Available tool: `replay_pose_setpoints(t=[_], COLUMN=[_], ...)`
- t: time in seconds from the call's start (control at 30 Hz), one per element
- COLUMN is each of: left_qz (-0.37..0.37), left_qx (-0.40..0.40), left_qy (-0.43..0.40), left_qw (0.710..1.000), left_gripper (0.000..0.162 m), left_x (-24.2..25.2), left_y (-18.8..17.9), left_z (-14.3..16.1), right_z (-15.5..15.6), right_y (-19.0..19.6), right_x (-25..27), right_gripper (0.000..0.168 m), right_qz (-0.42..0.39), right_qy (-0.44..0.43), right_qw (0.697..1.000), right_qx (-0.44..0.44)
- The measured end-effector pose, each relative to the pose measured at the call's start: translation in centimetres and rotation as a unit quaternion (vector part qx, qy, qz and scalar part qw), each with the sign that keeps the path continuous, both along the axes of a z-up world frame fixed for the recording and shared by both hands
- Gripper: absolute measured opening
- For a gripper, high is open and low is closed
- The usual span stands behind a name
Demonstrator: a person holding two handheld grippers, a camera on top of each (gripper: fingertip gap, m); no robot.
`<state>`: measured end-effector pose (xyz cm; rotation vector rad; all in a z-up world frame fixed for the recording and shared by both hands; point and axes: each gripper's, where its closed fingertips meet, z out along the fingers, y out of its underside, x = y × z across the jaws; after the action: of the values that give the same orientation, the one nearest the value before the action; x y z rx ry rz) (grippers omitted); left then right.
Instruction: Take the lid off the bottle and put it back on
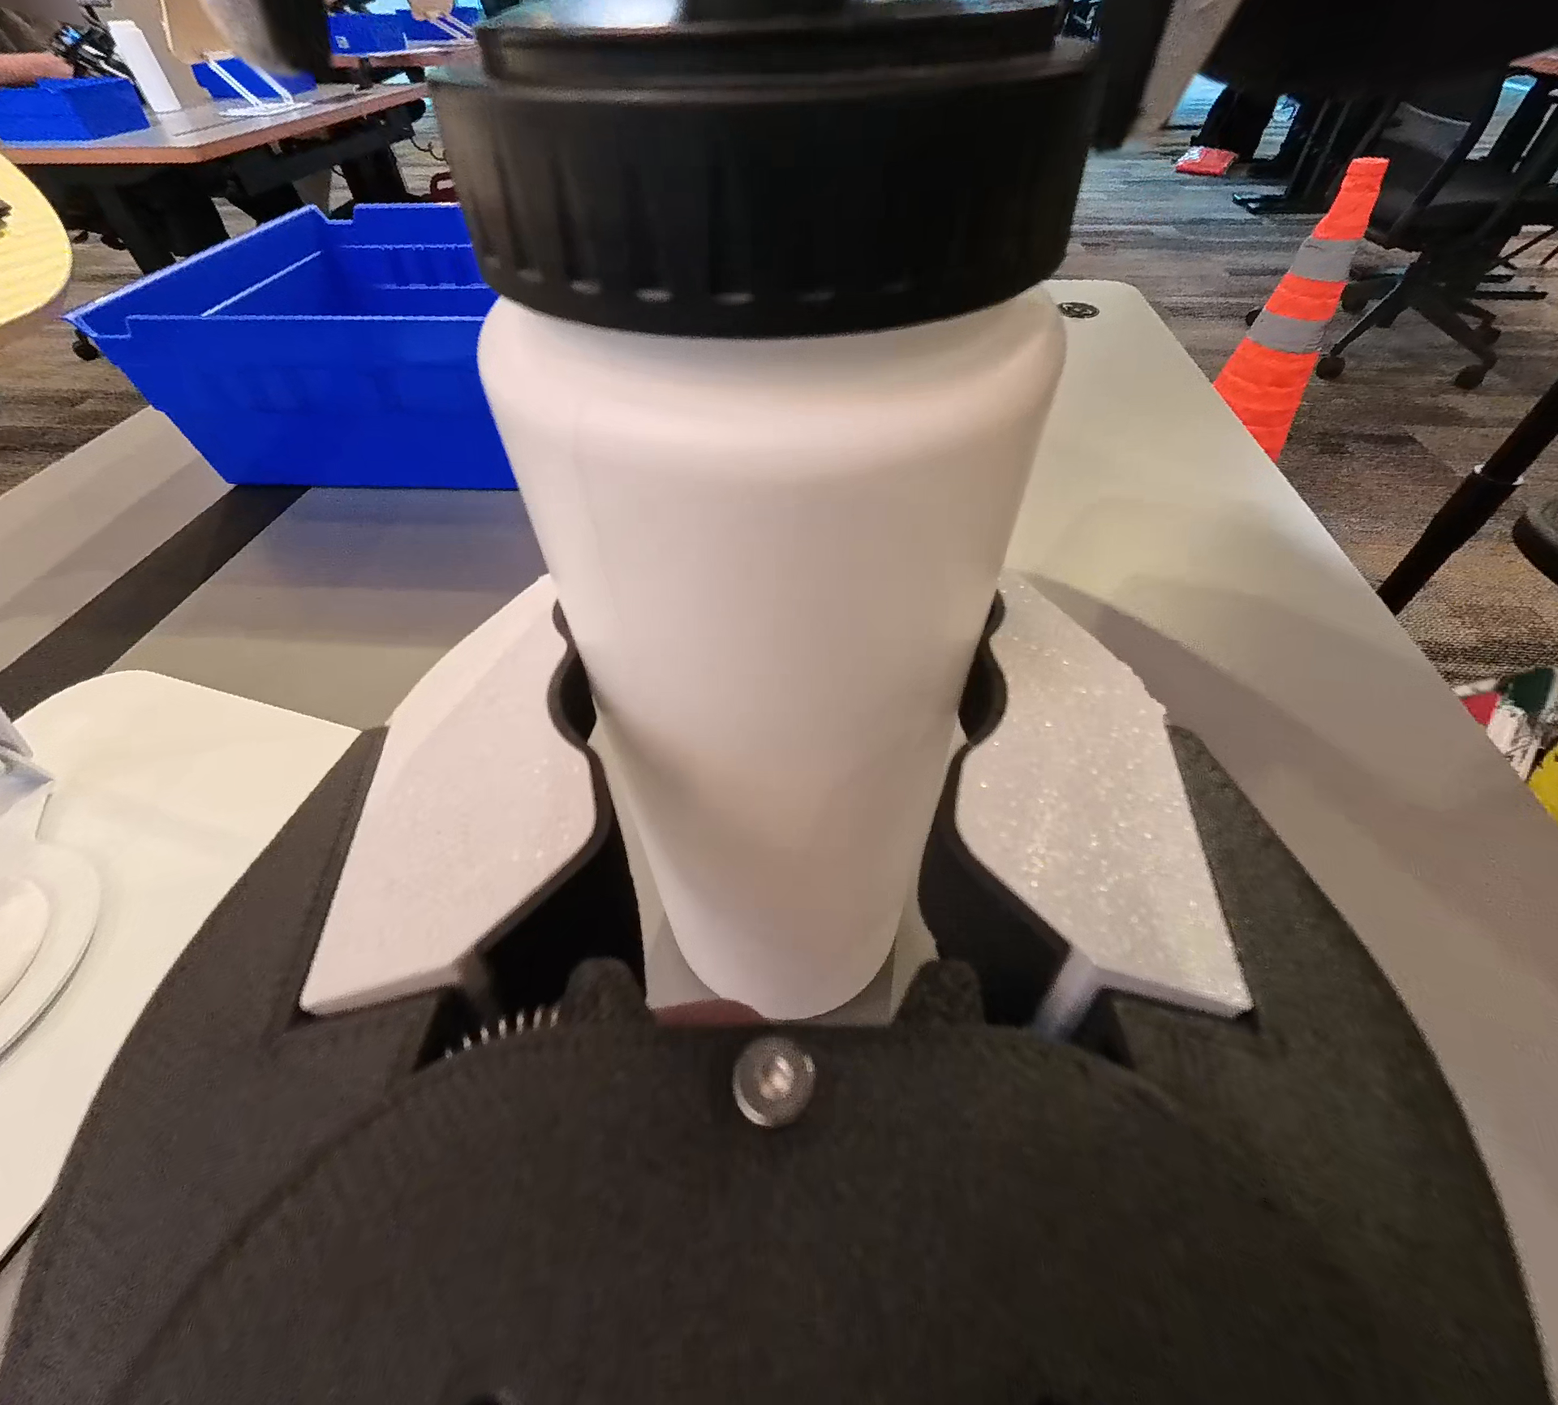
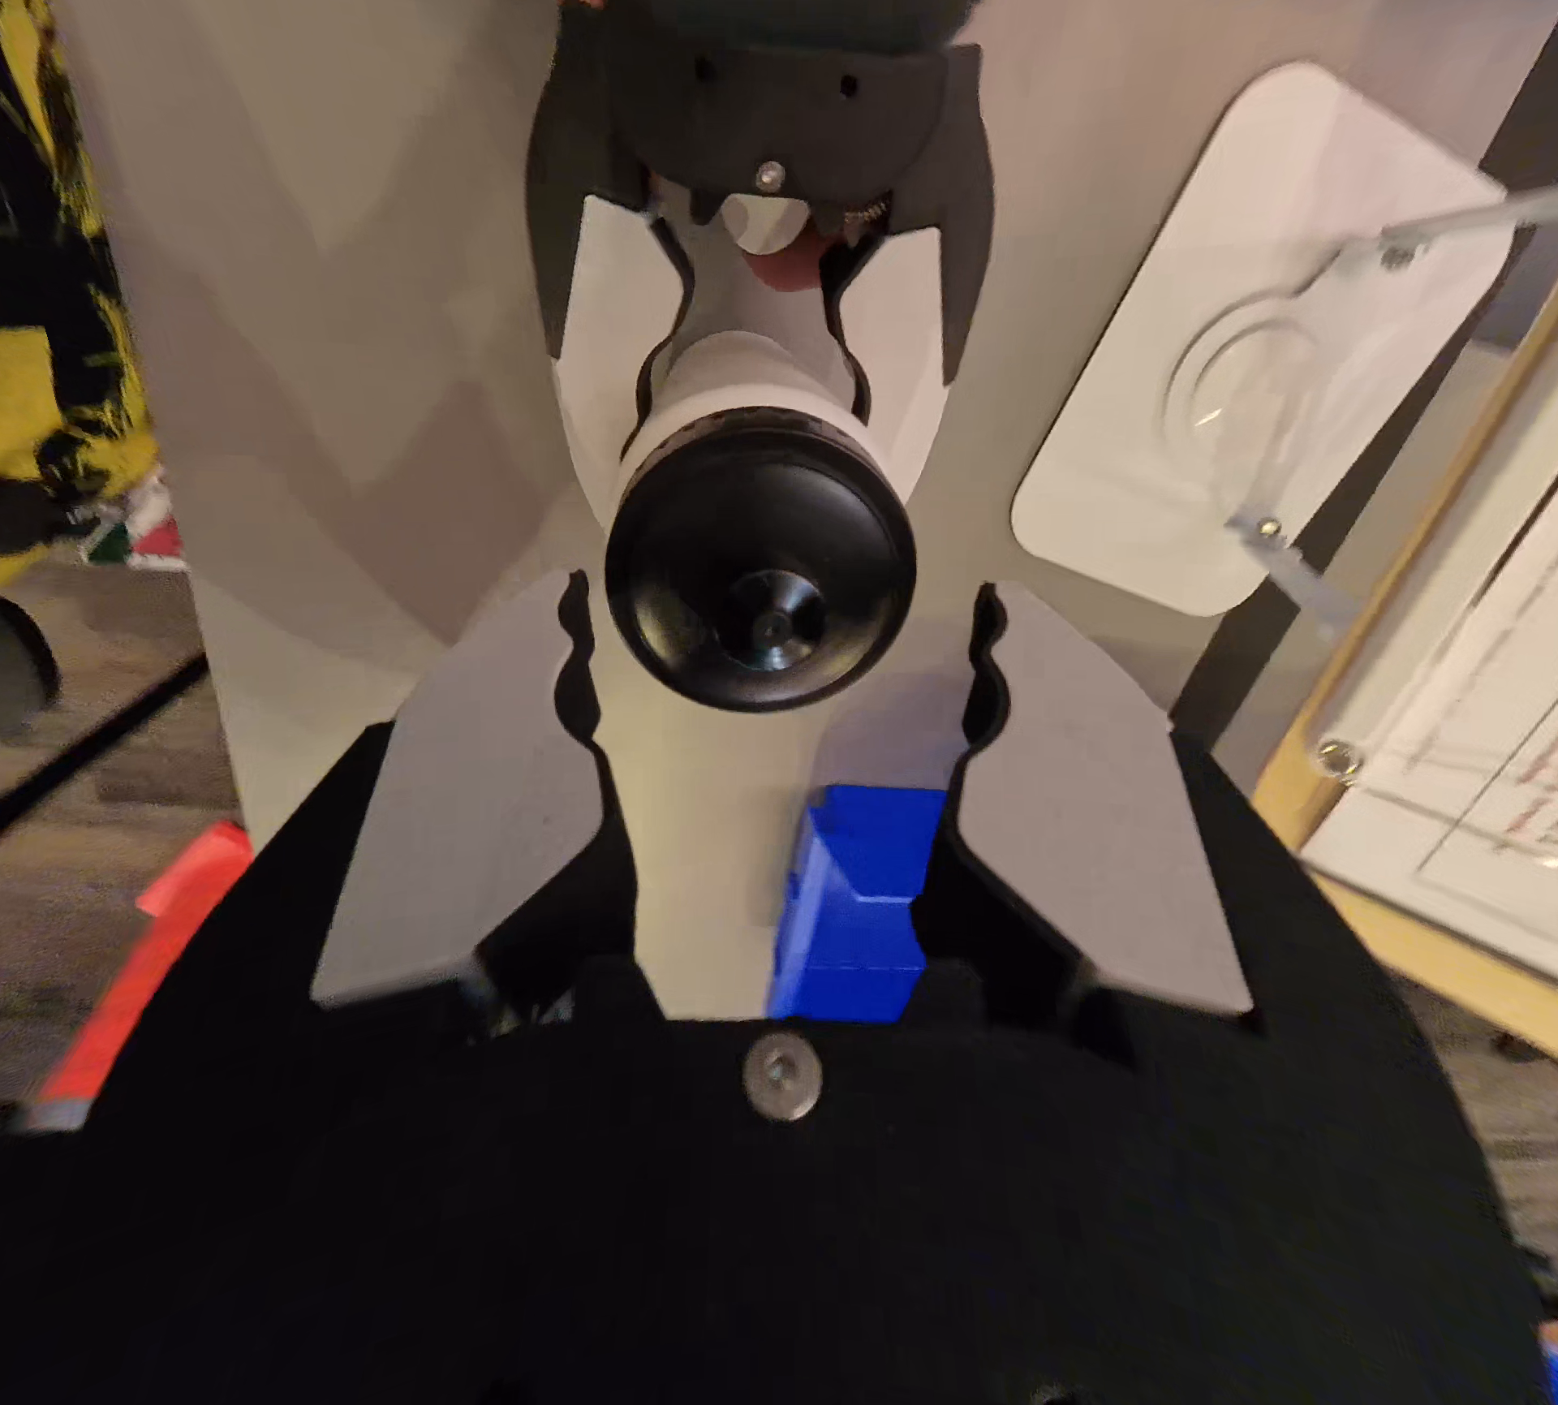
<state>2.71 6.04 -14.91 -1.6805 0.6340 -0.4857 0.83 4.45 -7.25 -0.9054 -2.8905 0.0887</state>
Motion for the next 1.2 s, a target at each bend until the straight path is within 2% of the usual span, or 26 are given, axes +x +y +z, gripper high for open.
replay_pose_setpoints(t=[0.1,0.13,0.23,0.3,0.4,0.47,0.57,0.63,0.73,0.9,0.97,1.1,1.2], left_qz=[0.0,0.0,-0.001,0.0,0.0,-0.003,-0.001,-0.001,-0.003,-0.003,-0.003,-0.004,-0.006], left_qx=[0.0,0.0,0.0,-0.002,-0.003,-0.001,0.0,-0.001,-0.001,0.0,0.0,-0.003,0.001], left_qy=[-0.001,0.0,0.0,-0.002,-0.007,-0.002,-0.001,-0.001,-0.002,-0.001,0.0,-0.005,0.0], left_qw=[1.0,1.0,1.0,1.0,1.0,1.0,1.0,1.0,1.0,1.0,1.0,1.0,1.0], left_gripper=[0.087,0.087,0.087,0.087,0.087,0.087,0.087,0.087,0.087,0.087,0.087,0.087,0.087], left_x=[0.0,0.0,0.0,0.0,-0.1,0.0,0.1,0.1,0.1,0.1,0.1,0.0,0.3], left_y=[0.0,0.0,0.0,0.0,0.1,0.0,0.0,0.0,0.1,0.0,0.0,0.1,0.1], left_z=[0.0,0.0,0.0,0.0,0.0,0.0,0.0,0.0,0.0,0.0,0.0,0.0,0.0], right_z=[-0.2,-0.4,-0.5,-0.5,-0.5,-0.6,-0.5,0.0,0.5,-0.5,-0.6,-0.6,-0.6], right_y=[-0.1,0.0,0.0,0.0,-0.1,-0.2,-0.1,0.1,0.0,-0.4,-0.4,-0.3,-0.4], right_x=[0.3,0.4,0.4,0.5,0.4,0.6,0.7,0.2,0.1,0.3,0.4,0.3,0.6], right_gripper=[0.075,0.069,0.07,0.07,0.071,0.071,0.071,0.079,0.085,0.071,0.071,0.072,0.072], right_qz=[0.058,0.062,0.043,-0.013,-0.137,-0.157,-0.119,-0.08,0.01,0.041,0.02,-0.136,-0.161], right_qy=[-0.013,-0.02,-0.025,-0.028,-0.027,-0.019,-0.017,-0.002,0.01,-0.025,-0.024,-0.03,-0.019], right_qw=[0.998,0.998,0.999,1.0,0.99,0.987,0.993,0.997,1.0,0.999,0.999,0.989,0.986], right_qx=[0.018,0.023,0.017,0.004,-0.026,-0.025,-0.018,-0.015,-0.005,-0.011,-0.016,-0.043,-0.027])
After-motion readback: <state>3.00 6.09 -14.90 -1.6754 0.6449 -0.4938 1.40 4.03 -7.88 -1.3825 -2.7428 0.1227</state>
